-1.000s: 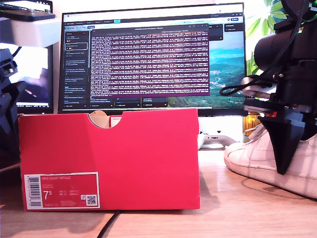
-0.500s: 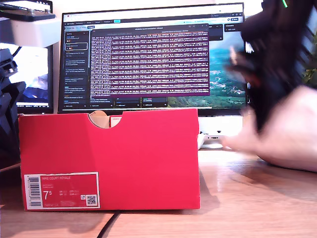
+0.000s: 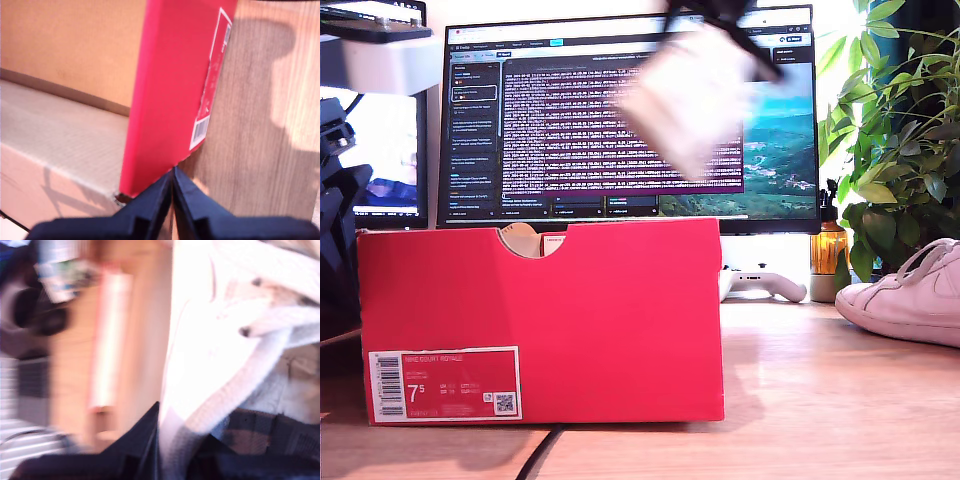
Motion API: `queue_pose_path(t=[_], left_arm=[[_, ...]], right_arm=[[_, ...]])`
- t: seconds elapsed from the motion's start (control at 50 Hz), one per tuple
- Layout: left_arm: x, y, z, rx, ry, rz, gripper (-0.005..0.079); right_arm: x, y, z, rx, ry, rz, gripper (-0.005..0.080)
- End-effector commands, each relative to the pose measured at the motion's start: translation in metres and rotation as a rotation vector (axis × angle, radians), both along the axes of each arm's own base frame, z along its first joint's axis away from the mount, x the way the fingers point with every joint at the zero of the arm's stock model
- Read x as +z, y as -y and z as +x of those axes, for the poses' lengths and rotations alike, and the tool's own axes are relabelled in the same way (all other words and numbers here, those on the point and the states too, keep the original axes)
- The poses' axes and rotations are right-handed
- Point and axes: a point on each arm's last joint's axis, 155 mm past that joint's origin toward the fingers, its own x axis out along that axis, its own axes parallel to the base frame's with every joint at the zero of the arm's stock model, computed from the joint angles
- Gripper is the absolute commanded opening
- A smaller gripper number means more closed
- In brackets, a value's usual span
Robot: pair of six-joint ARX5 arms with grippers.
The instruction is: Pack the white shoes by picking the first shoe and placing it inside the red shoebox, left side, then picking and rotating the second shoe and placing it in the shoebox
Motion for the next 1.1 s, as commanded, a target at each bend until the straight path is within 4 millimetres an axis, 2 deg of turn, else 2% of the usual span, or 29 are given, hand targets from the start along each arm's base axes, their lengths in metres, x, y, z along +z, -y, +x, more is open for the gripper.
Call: queue_pose_path(t=[0.0, 0.08, 0.22, 0.38, 0.86, 1.08], left_arm=[[0.001, 0.004, 0.003, -0.001, 0.006, -0.010, -0.0019], [0.001, 0.004, 0.002, -0.001, 0.006, -0.010, -0.0019], [0.001, 0.004, 0.003, 0.000, 0.006, -0.010, -0.0019], [0.001, 0.004, 0.003, 0.000, 0.006, -0.010, -0.0019], [0.001, 0.004, 0.003, -0.001, 0.007, -0.009, -0.0019], [0.001, 0.004, 0.003, -0.001, 0.007, -0.008, -0.0019]], right_arm=[[0.015, -0.020, 0.005, 0.002, 0.030, 0.062, -0.0013], [0.011, -0.036, 0.004, 0.004, 0.009, 0.087, -0.0013], [-0.014, -0.060, -0.001, 0.029, -0.039, 0.080, -0.0013], [-0.042, -0.074, -0.002, 0.025, -0.074, 0.038, -0.0013], [-0.099, -0.087, 0.006, -0.010, -0.111, -0.054, -0.0013], [-0.115, -0.085, 0.014, -0.049, -0.115, -0.086, -0.0013]])
